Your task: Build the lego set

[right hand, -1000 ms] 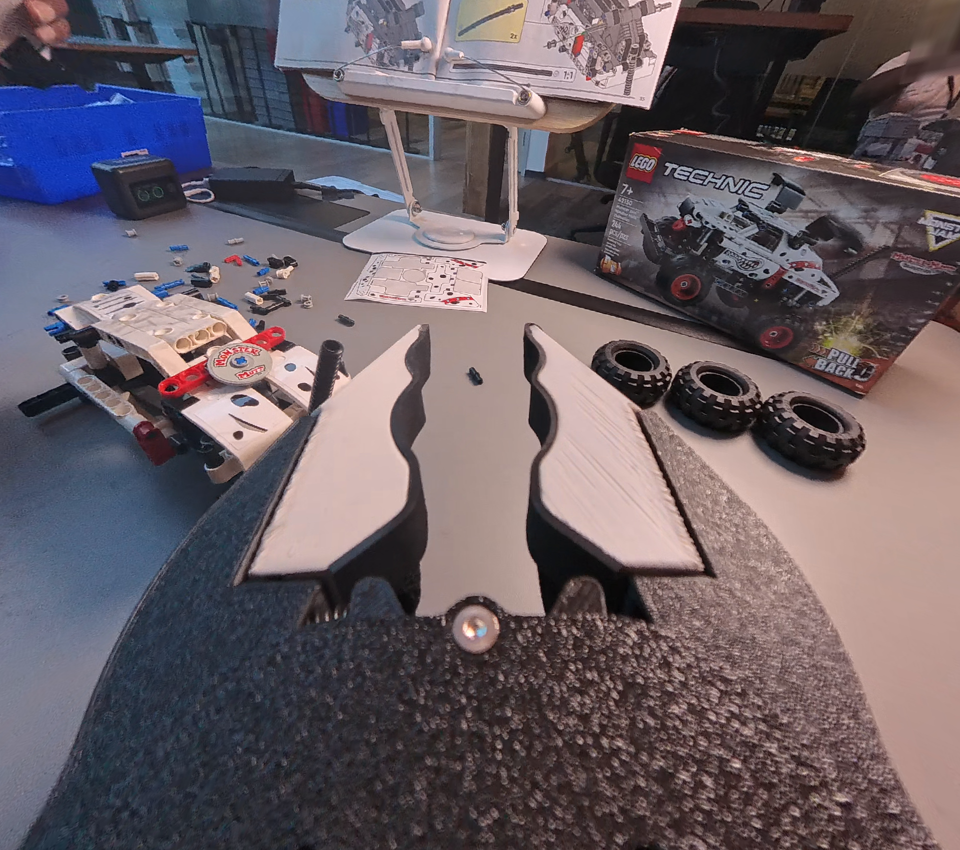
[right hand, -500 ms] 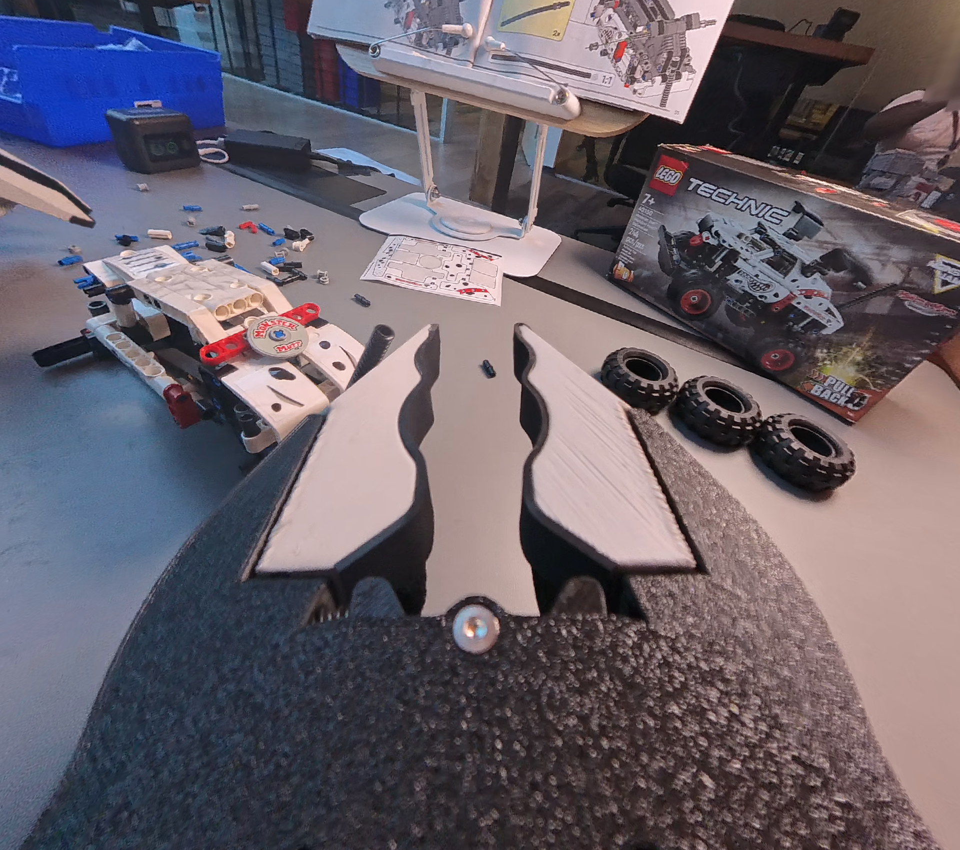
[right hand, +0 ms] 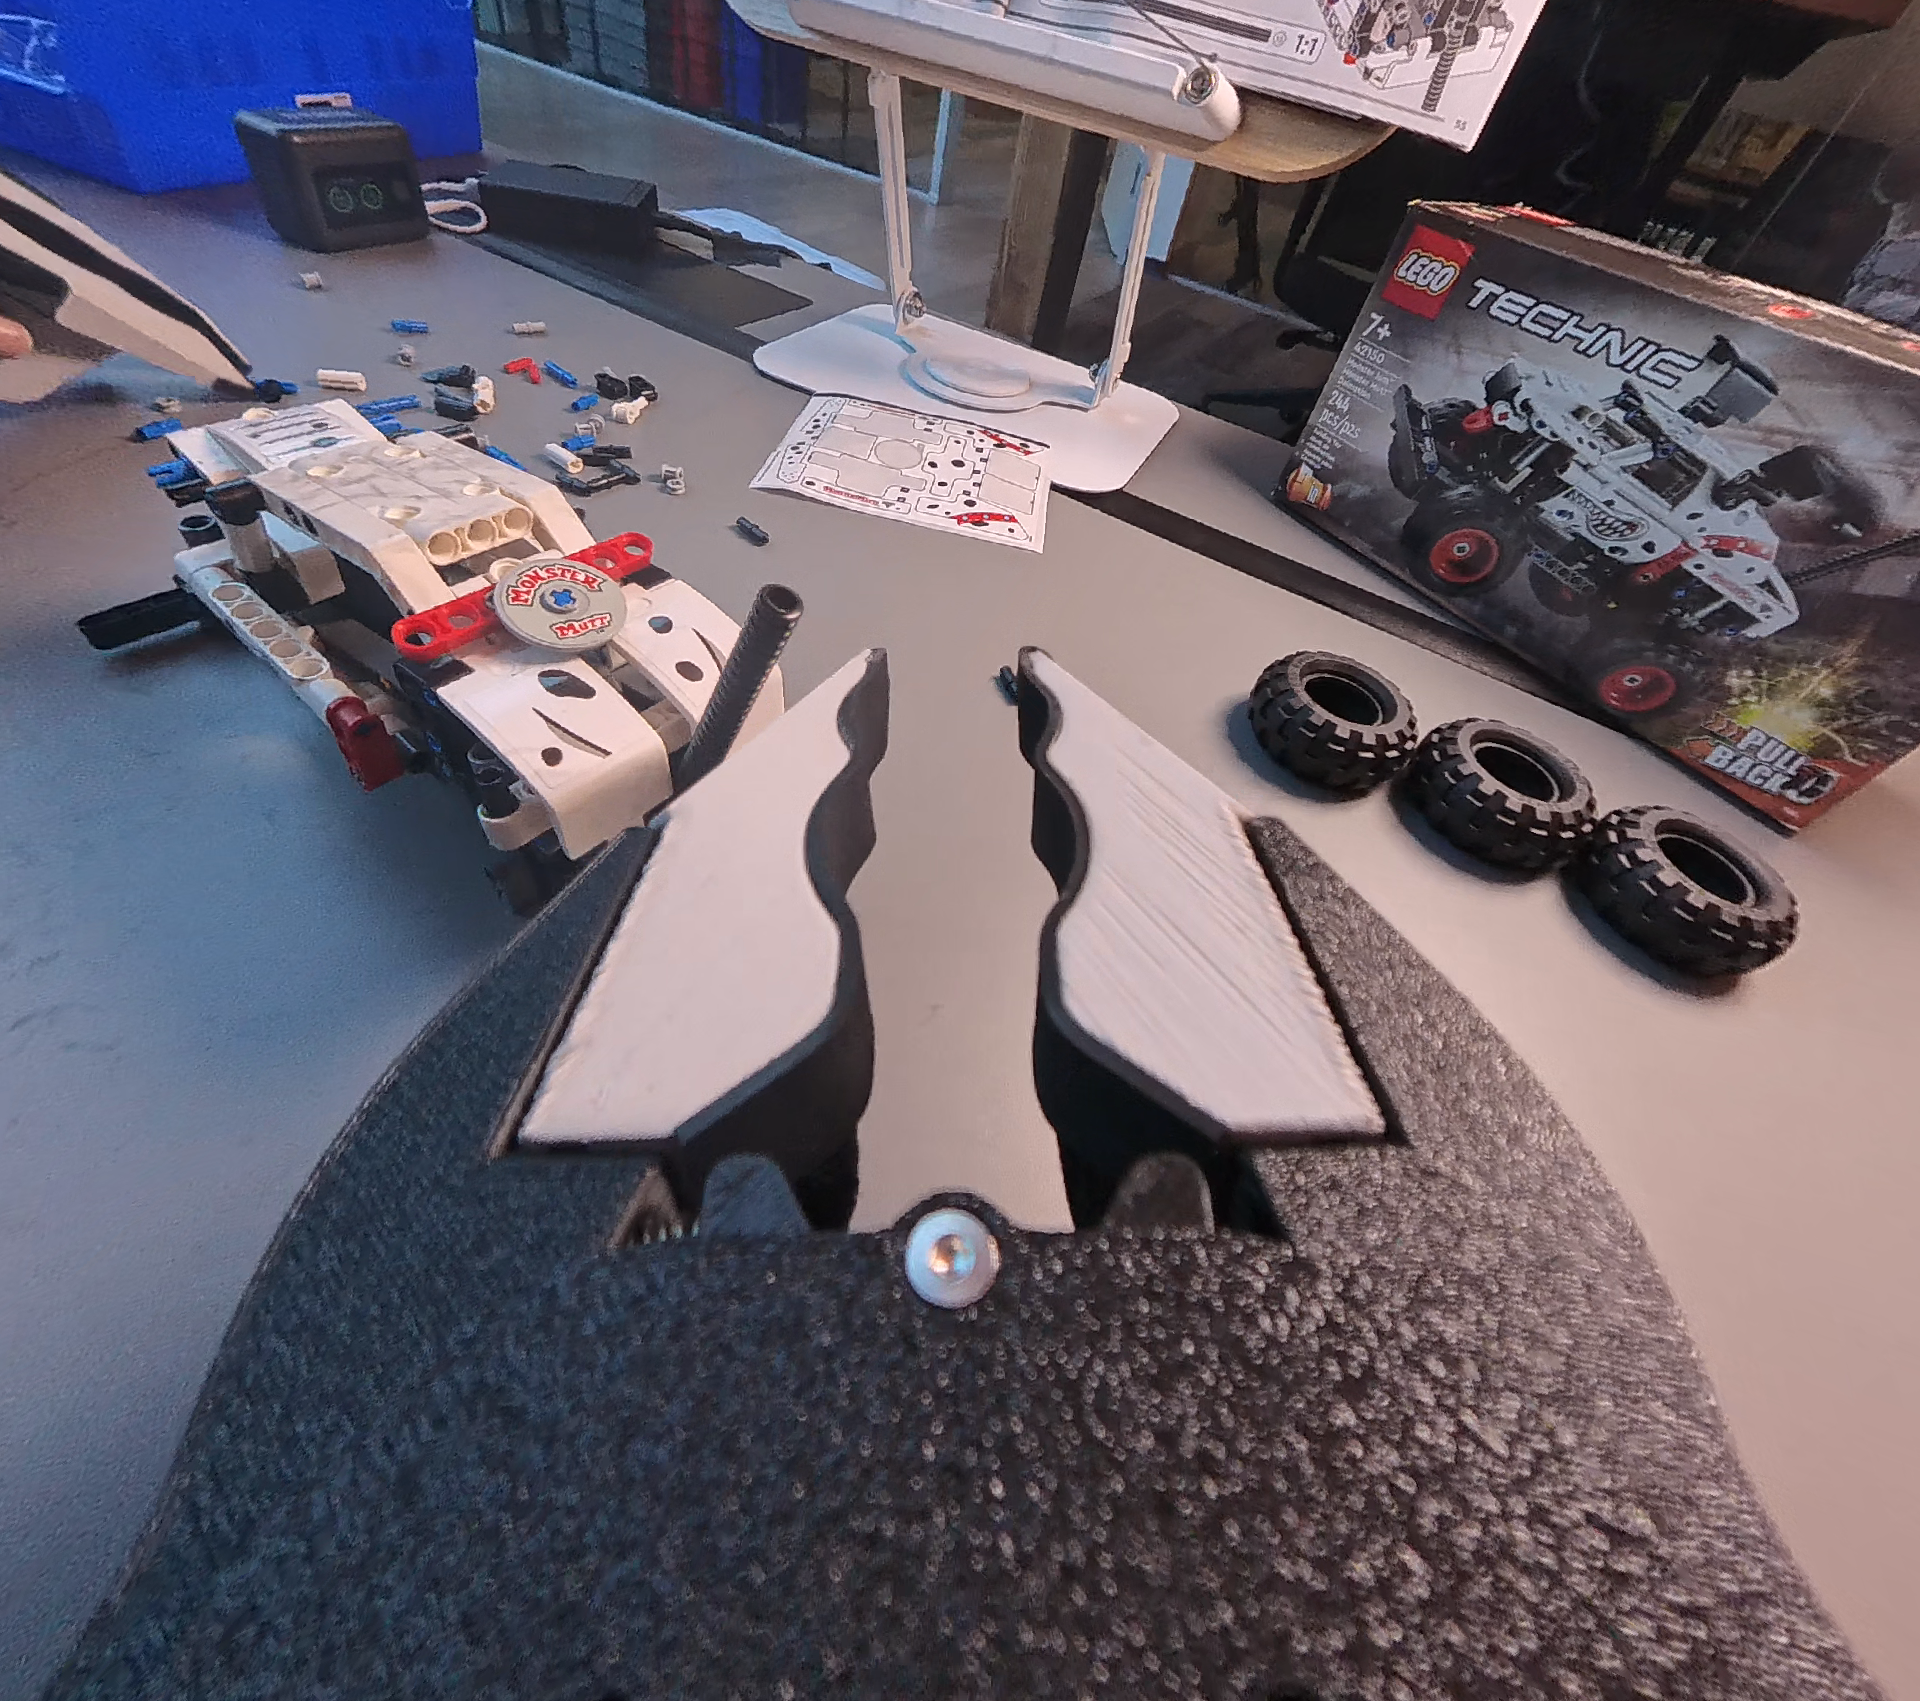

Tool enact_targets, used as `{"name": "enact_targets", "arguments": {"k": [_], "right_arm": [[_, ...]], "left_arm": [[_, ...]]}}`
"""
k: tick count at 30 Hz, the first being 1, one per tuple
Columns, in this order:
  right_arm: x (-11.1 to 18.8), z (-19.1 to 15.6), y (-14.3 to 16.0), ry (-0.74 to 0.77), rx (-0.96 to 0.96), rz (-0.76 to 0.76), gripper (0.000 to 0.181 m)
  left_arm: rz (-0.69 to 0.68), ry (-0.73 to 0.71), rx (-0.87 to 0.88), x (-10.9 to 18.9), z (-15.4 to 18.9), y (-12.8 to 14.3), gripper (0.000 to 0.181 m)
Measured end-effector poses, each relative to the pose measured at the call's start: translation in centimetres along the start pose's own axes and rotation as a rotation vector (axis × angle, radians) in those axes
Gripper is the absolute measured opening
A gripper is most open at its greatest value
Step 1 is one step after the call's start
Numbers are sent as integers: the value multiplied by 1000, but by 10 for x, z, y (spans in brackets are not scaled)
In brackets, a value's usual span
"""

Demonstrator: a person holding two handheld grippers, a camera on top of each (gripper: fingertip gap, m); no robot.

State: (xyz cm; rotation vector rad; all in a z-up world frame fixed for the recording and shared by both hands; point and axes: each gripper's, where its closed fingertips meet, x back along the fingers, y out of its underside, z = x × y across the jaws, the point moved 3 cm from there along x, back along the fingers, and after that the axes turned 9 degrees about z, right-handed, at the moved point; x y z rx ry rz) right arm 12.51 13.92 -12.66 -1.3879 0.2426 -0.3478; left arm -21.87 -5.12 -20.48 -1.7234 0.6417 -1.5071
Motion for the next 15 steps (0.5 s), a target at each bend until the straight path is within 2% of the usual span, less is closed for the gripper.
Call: {"name": "enact_targets", "arguments": {"k": [4,7,15], "right_arm": [[-1,1,4,-4,-12,-20,24],[-1,2,6,-5,-17,-27,24],[-1,1,9,-7,-14,-43,24]], "left_arm": [[8,12,-33,-3,0,-4,15],[6,50,-44,-5,4,-4,4],[18,59,-33,-2,5,-7,4]]}}
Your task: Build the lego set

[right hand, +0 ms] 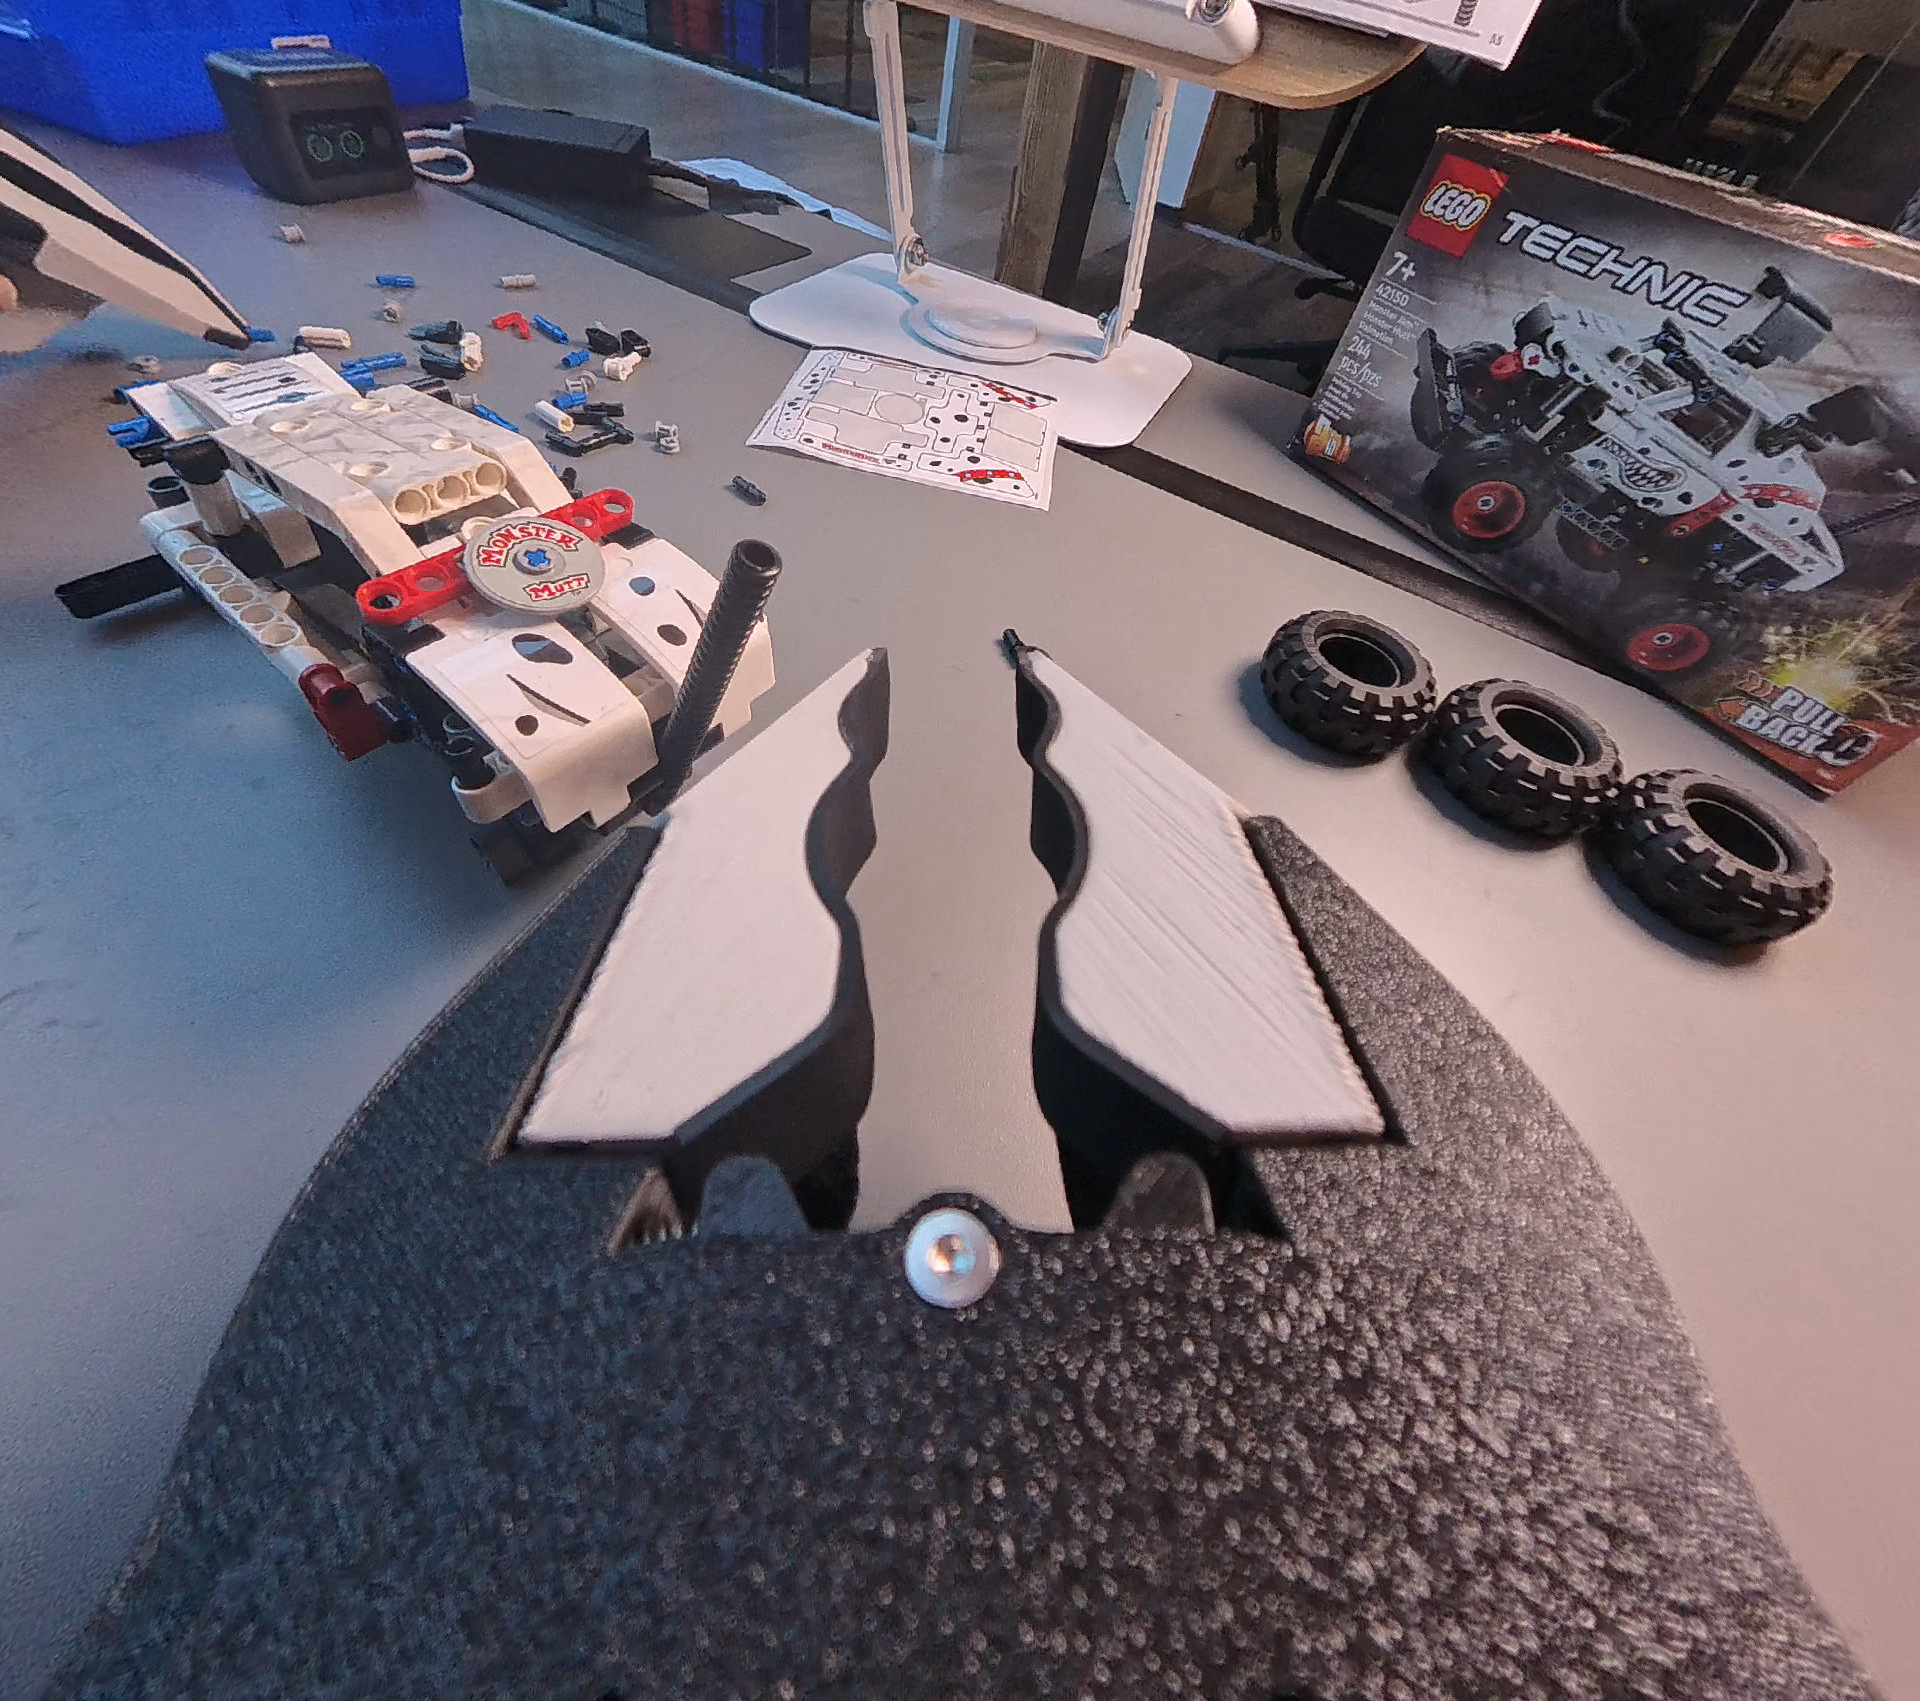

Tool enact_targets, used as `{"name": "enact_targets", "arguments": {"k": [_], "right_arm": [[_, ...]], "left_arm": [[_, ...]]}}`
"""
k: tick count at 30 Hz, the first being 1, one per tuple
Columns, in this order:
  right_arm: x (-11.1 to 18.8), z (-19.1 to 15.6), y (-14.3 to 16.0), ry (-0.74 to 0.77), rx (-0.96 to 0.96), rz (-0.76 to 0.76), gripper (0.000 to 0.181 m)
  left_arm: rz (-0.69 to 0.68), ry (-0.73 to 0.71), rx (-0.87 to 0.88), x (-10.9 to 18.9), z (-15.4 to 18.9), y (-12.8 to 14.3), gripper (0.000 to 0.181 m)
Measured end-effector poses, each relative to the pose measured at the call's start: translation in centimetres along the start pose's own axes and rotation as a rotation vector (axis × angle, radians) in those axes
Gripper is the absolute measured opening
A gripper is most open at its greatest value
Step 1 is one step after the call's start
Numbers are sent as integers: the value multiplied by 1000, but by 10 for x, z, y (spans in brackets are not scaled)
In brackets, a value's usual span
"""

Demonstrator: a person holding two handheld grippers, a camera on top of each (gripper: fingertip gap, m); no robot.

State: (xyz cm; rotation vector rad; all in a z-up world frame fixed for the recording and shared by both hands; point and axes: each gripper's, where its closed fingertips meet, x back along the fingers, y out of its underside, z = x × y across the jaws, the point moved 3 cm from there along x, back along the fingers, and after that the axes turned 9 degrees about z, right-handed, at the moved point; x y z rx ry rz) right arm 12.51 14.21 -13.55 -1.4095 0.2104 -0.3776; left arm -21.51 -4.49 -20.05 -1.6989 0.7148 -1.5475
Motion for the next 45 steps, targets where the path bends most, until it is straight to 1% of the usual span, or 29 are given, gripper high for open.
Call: {"name": "enact_targets", "arguments": {"k": [6,15,17,19,20,21,23,25,27,29,30,32,35,37,40,41,42,44,45], "right_arm": [[-1,1,2,5,0,-7,23],[0,3,-3,11,-9,41,25],[1,3,-5,7,-12,58,25],[1,4,-5,6,-12,65,25],[1,3,-6,6,-11,66,25],[1,3,-6,2,-7,71,26],[1,0,-9,-18,2,92,28],[2,-6,-14,-68,8,127,33],[4,-15,-18,-143,-3,145,36],[8,-17,-19,-185,-16,147,41],[10,-16,-21,-191,-10,153,43],[14,-11,-25,-178,-9,171,44],[17,-5,-30,-152,1,196,45],[19,-4,-34,-150,5,213,45],[20,-9,-36,-177,-3,225,48],[21,-11,-38,-197,-18,237,50],[22,-14,-41,-230,-58,257,55],[24,-22,-46,-317,-161,271,73],[24,-25,-47,-344,-174,263,78]], "left_arm": [[18,3,12,3,0,0,4],[47,19,15,10,4,1,4],[42,80,16,17,15,0,4],[-21,225,3,26,38,8,4],[-34,284,-29,30,49,10,4],[-52,314,-74,33,57,13,4],[-127,349,-159,35,70,21,4],[-154,358,-207,35,77,25,4],[-173,386,-212,39,80,27,6],[-183,410,-203,42,81,29,14],[-177,398,-193,43,79,27,18],[-139,360,-143,45,72,18,20],[-91,244,-36,43,53,9,20],[-87,164,-4,39,40,10,20],[-106,152,27,31,38,16,20],[-118,134,21,28,36,18,20],[-121,112,0,25,34,19,16],[-118,104,-37,23,36,19,8],[-117,110,-50,23,38,18,5]]}}
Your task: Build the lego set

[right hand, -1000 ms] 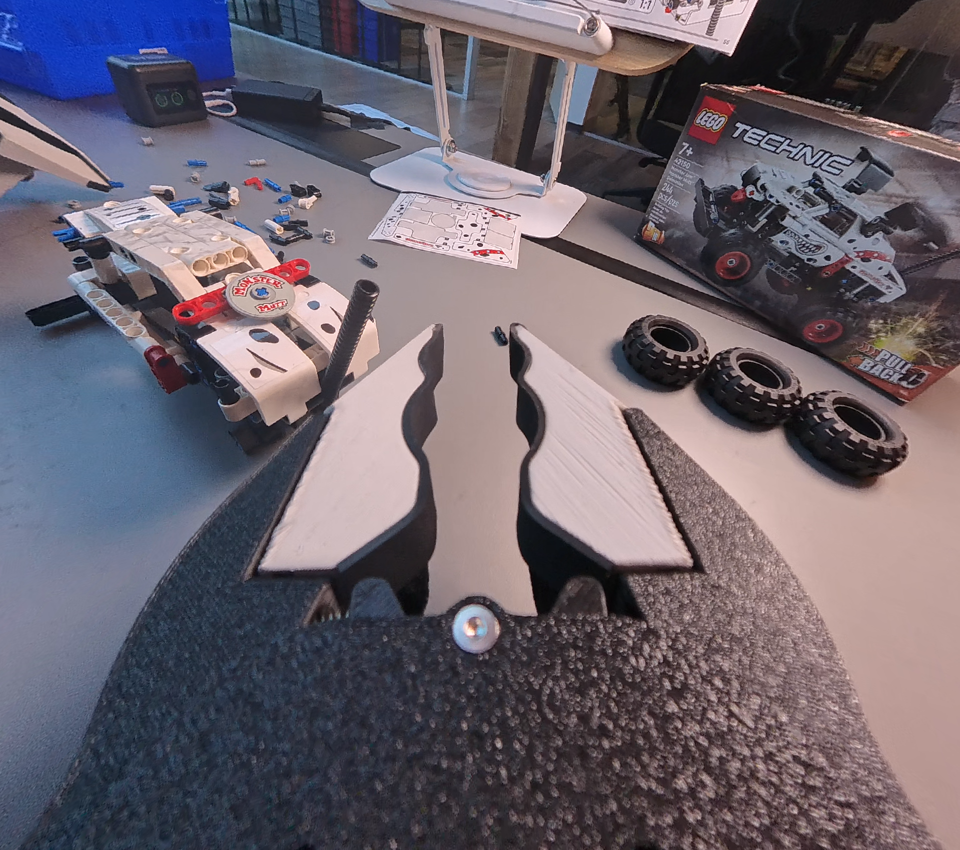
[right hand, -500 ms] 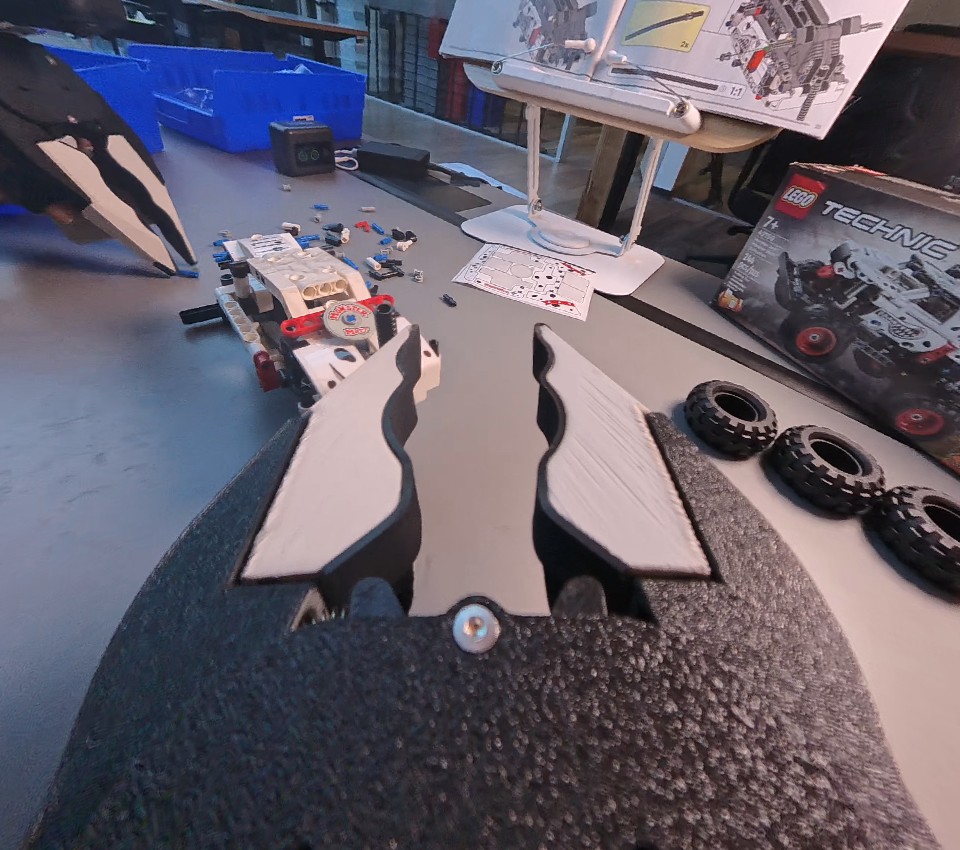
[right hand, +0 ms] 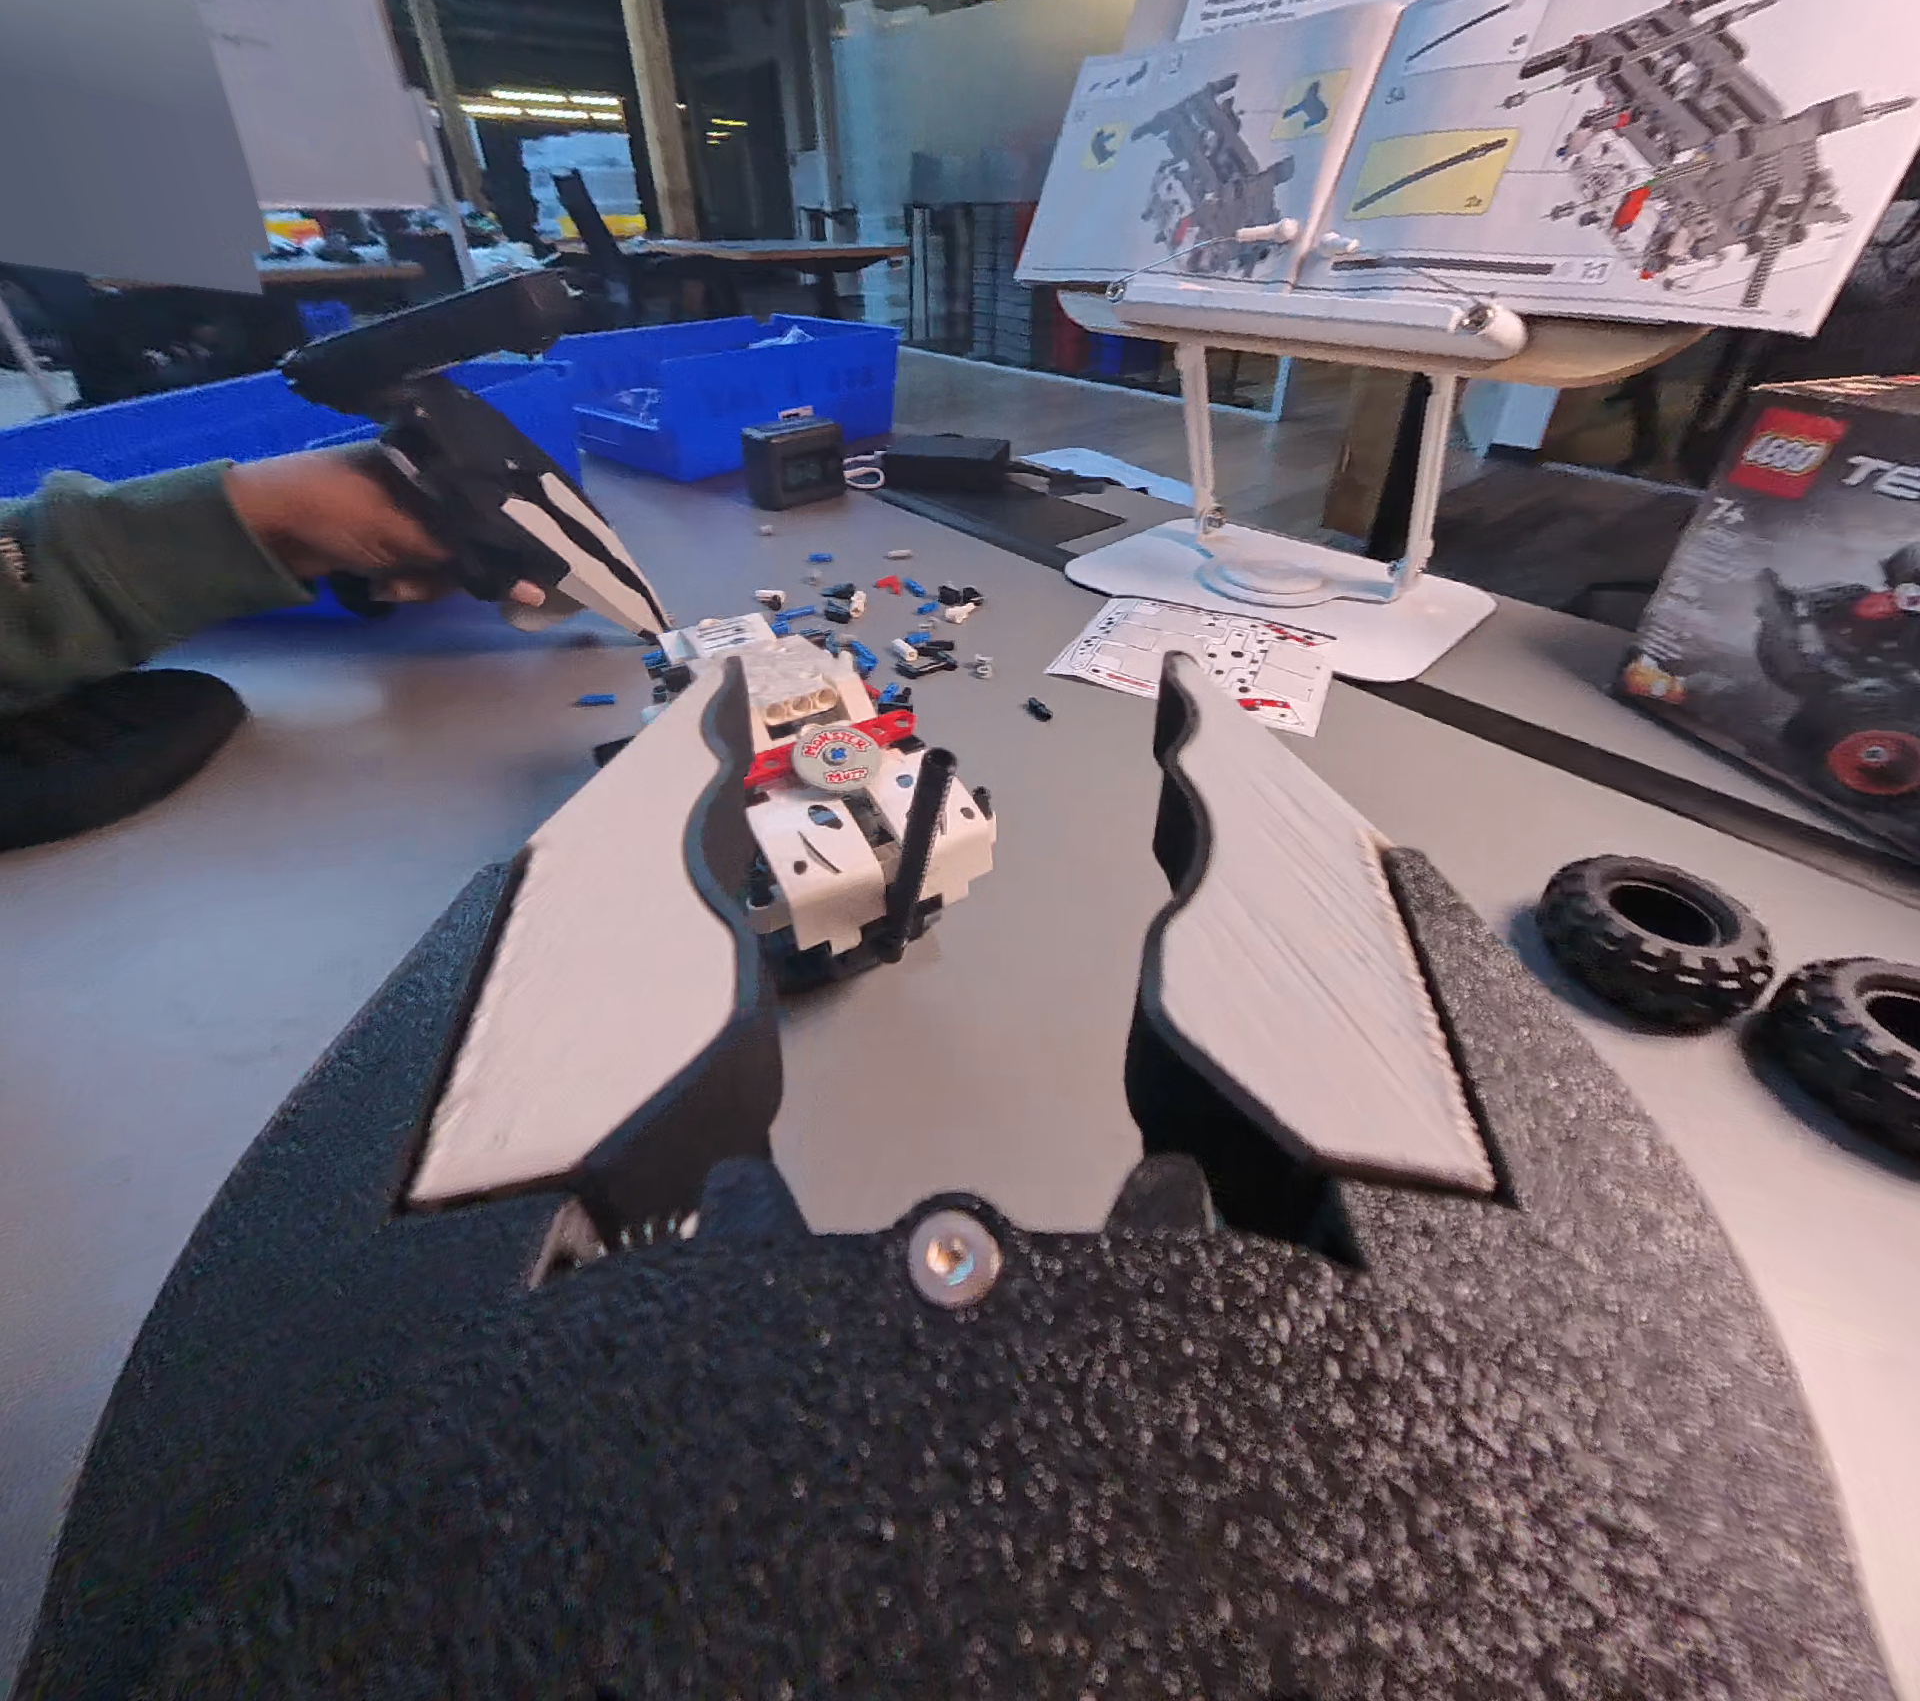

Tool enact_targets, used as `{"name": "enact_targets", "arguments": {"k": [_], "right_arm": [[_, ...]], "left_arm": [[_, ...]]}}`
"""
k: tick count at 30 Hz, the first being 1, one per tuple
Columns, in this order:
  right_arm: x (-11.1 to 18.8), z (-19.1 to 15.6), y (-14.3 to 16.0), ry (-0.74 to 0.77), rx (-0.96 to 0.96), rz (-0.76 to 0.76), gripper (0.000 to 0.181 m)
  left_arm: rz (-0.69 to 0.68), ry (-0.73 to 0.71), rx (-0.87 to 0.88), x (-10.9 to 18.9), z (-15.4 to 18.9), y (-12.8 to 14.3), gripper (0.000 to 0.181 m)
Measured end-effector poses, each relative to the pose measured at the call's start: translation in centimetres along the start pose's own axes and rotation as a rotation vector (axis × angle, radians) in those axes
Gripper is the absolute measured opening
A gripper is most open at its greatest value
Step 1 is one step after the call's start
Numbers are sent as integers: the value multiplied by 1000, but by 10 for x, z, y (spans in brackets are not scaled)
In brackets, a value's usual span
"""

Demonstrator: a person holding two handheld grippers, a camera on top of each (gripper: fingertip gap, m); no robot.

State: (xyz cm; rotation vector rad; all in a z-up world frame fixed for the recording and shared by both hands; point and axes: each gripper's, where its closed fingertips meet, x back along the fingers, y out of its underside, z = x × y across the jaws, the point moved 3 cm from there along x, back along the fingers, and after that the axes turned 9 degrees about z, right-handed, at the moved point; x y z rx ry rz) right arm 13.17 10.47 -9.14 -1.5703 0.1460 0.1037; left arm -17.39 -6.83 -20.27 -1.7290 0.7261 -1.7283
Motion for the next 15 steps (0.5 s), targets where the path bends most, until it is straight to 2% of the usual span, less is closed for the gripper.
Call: {"name": "enact_targets", "arguments": {"k": [3,6,9,12,13,15], "right_arm": [[-10,-13,-3,-49,154,-89,80],[-32,-42,-5,-217,385,-332,76],[-59,-61,5,-406,548,-616,74],[-87,-58,33,-531,621,-886,73],[-92,-55,46,-570,628,-986,70],[-93,-50,65,-675,659,-1155,52]], "left_arm": [[-6,3,-53,-1,2,-1,5],[23,136,-54,0,20,-5,5],[98,294,-173,13,52,-19,5],[169,476,-252,32,90,-26,5],[166,481,-268,33,96,-25,5],[135,470,-305,27,104,-20,5]]}}
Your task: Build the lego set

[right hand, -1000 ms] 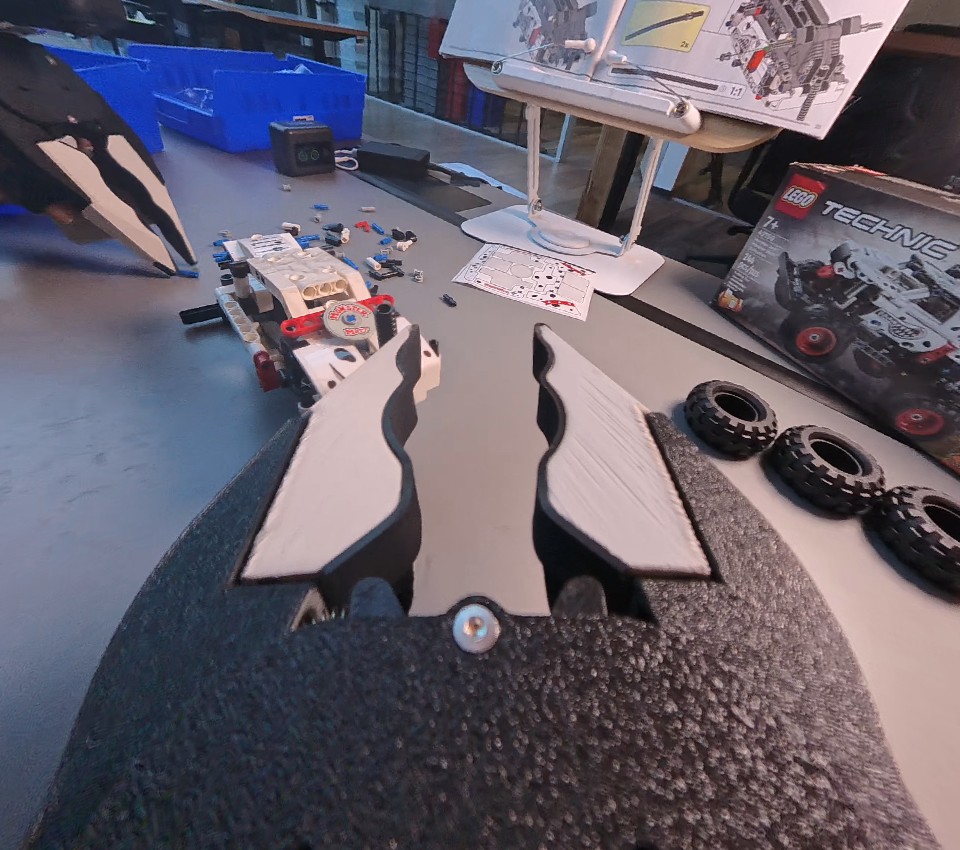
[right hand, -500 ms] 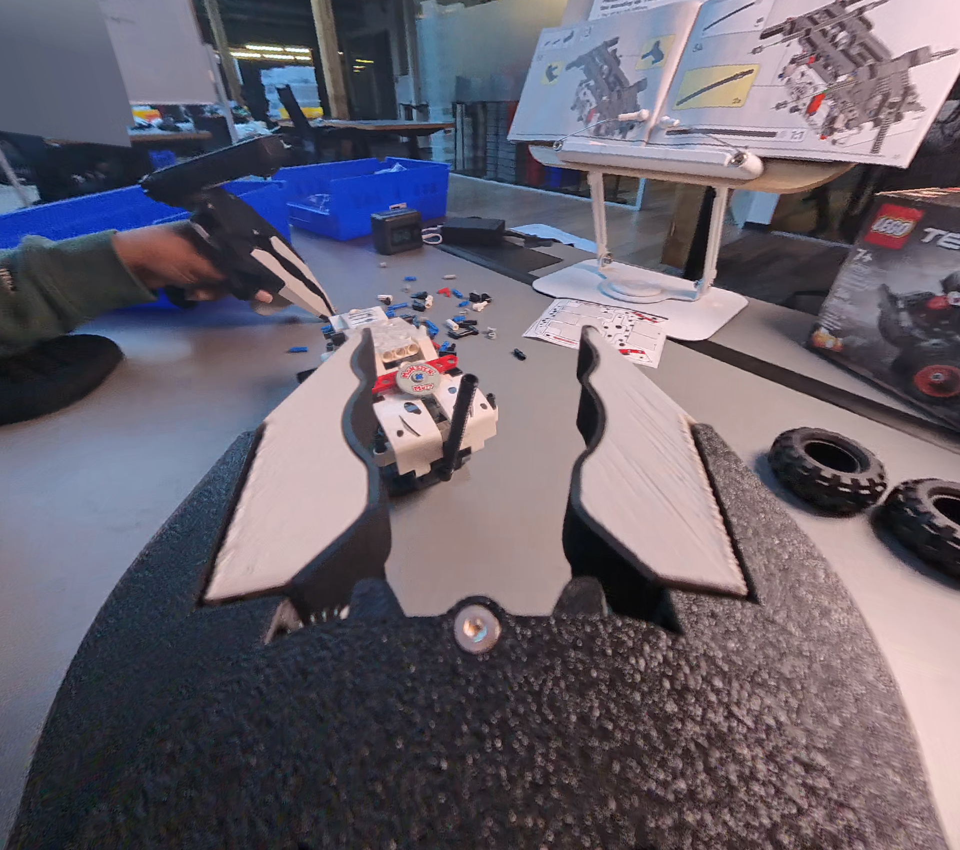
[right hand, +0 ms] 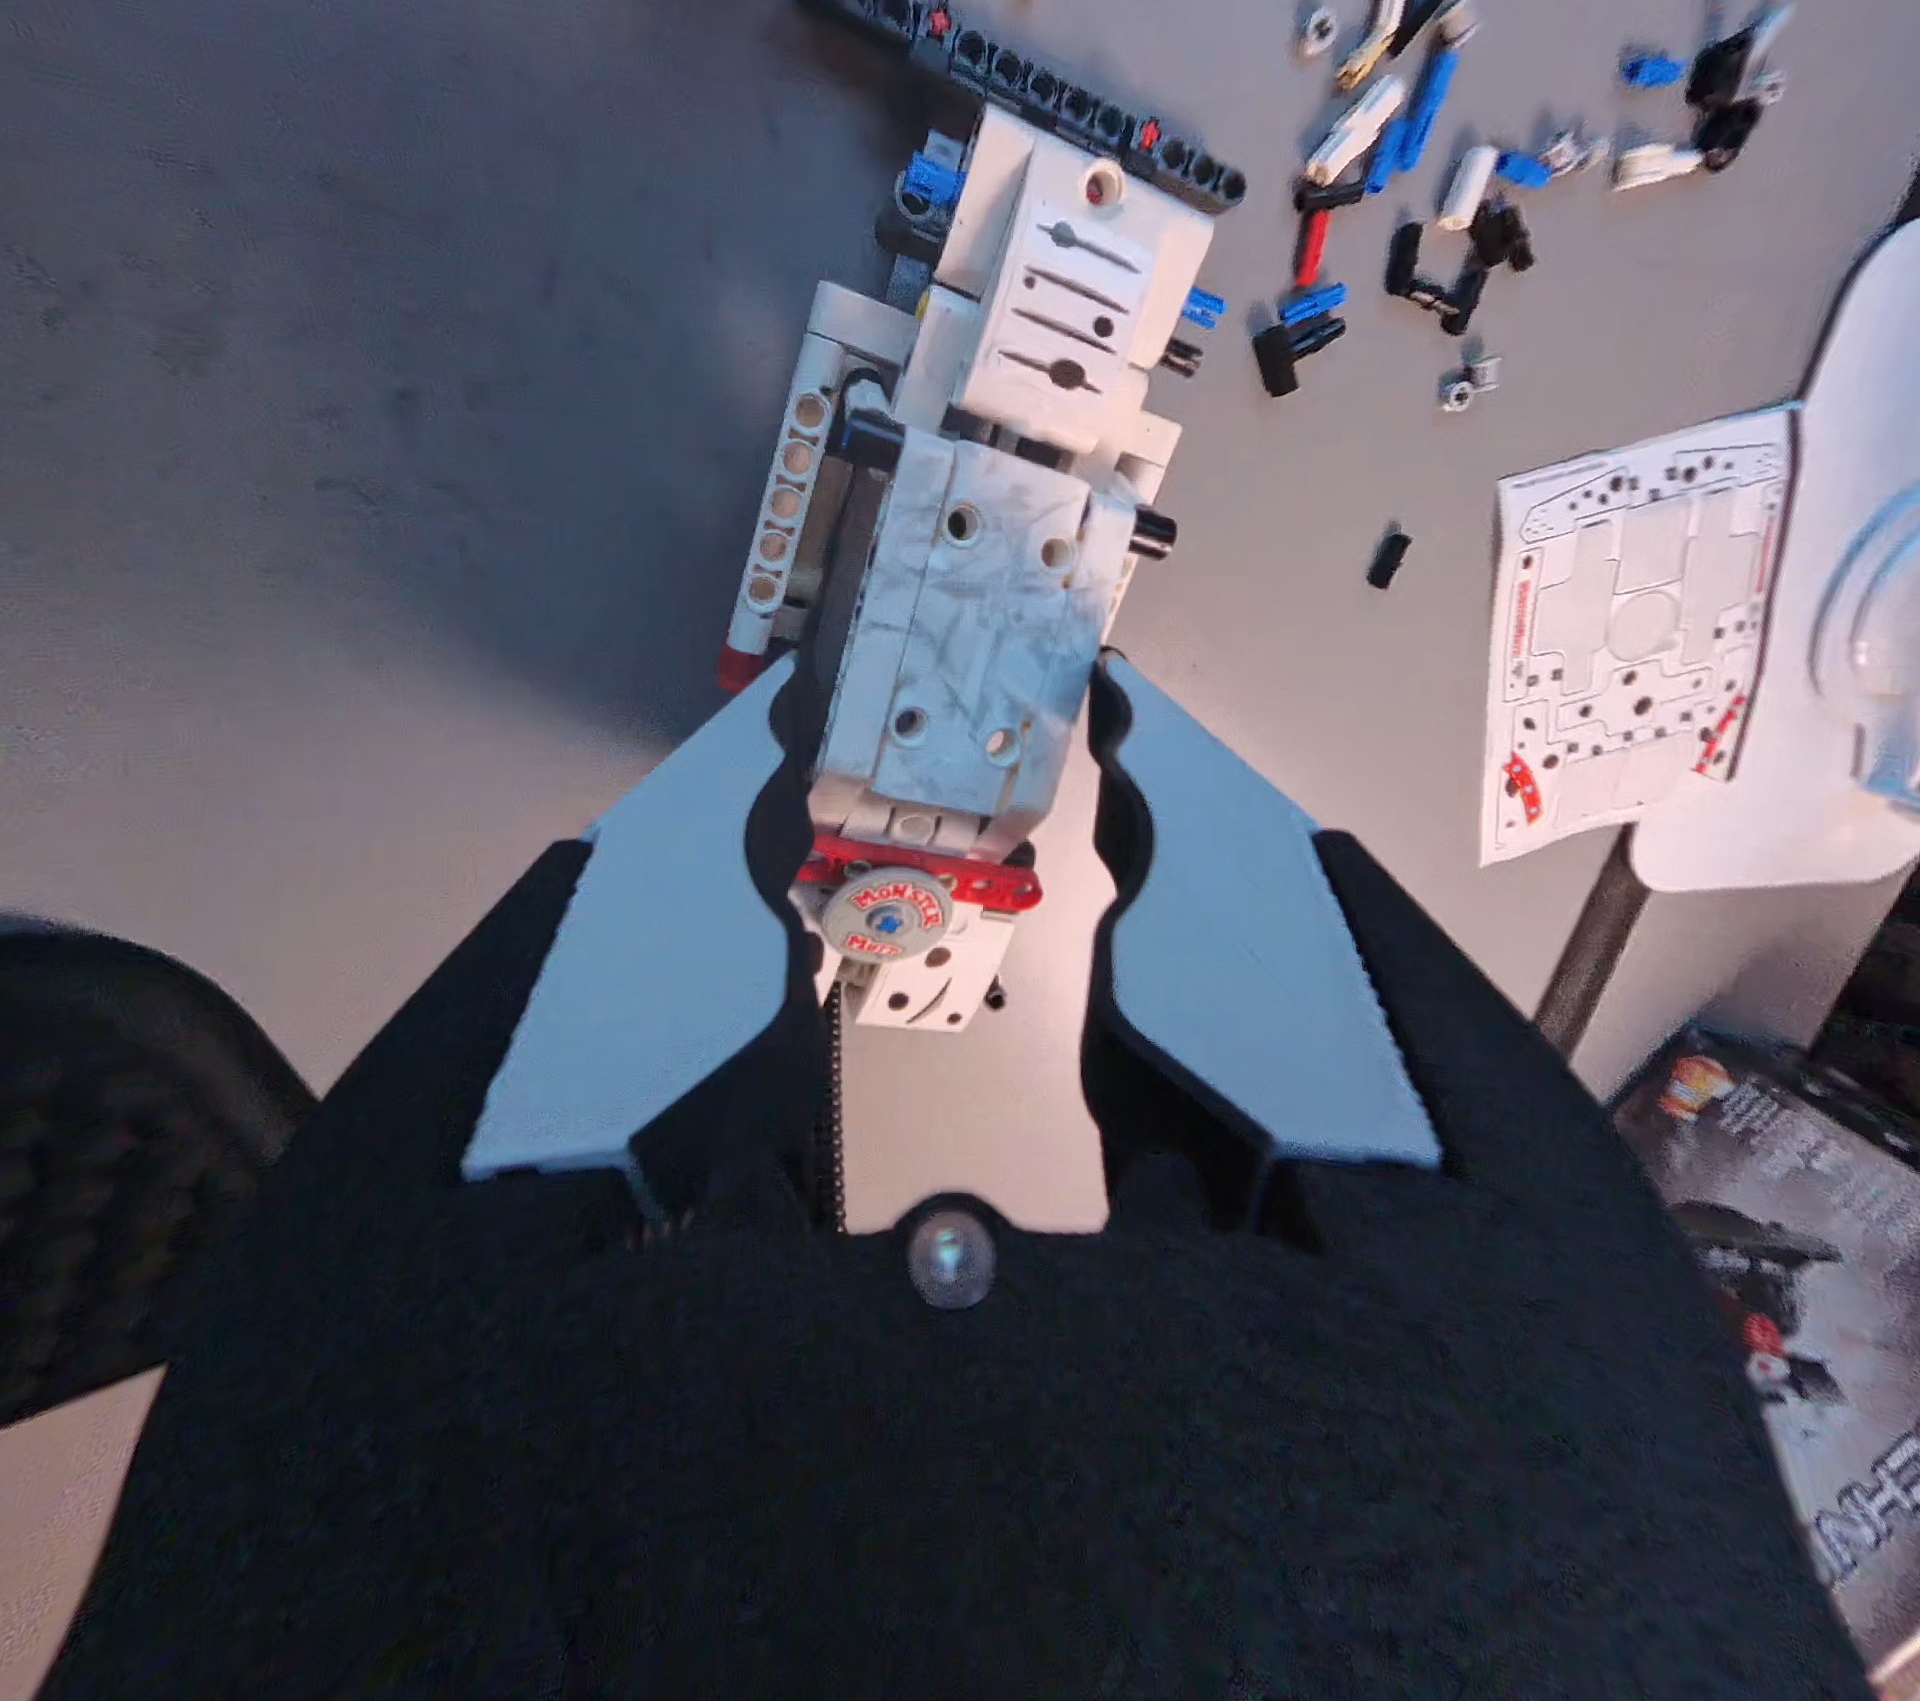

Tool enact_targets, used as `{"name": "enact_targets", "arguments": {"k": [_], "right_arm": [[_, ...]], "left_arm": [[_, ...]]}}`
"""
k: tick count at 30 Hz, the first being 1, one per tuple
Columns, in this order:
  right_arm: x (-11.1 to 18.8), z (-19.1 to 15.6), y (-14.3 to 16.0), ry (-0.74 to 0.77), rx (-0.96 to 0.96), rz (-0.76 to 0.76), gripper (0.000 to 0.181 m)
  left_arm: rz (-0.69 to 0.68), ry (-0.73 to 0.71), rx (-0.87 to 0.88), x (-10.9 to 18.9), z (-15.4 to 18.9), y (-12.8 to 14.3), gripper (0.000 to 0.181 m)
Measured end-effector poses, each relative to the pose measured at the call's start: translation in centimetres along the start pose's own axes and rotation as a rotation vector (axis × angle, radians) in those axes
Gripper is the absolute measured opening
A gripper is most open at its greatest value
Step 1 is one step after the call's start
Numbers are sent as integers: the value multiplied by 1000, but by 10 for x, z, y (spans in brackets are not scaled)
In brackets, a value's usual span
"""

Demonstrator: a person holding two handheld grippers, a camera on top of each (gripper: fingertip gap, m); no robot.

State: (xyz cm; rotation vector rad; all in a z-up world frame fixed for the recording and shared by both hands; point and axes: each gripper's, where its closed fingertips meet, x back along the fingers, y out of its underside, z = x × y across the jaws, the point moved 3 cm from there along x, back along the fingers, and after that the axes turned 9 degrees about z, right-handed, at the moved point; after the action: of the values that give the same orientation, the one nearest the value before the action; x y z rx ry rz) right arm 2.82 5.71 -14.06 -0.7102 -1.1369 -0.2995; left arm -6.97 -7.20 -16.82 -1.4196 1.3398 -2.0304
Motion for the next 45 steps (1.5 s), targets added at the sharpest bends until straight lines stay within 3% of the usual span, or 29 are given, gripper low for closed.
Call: {"name": "enact_targets", "arguments": {"k": [4,8,13,18,22,26,29,34,36,40,45], "right_arm": [[7,18,14,-107,31,-130,47],[14,51,44,-37,39,-220,43],[14,67,60,95,71,-267,43],[17,60,60,173,39,-214,54],[42,47,42,266,-20,-23,61],[63,15,23,324,-88,229,58],[64,-13,19,345,-149,368,56],[55,-49,6,358,-299,643,51],[52,-51,2,393,-355,751,50],[44,-46,4,394,-452,889,51],[40,-41,5,384,-478,971,49]], "left_arm": [[-74,15,-4,-18,5,14,5],[-125,27,-39,-27,8,24,5],[-124,44,-39,-24,9,25,12],[3,-58,27,-9,-17,12,15],[35,-150,26,-14,-34,12,16],[0,-155,0,-27,-42,13,17],[-28,-145,-55,-35,-43,15,5],[-90,-302,-79,-23,-72,20,5],[-84,-405,-28,-9,-95,25,5],[-66,-445,55,2,-113,31,8],[62,-393,54,-6,-118,-3,17]]}}
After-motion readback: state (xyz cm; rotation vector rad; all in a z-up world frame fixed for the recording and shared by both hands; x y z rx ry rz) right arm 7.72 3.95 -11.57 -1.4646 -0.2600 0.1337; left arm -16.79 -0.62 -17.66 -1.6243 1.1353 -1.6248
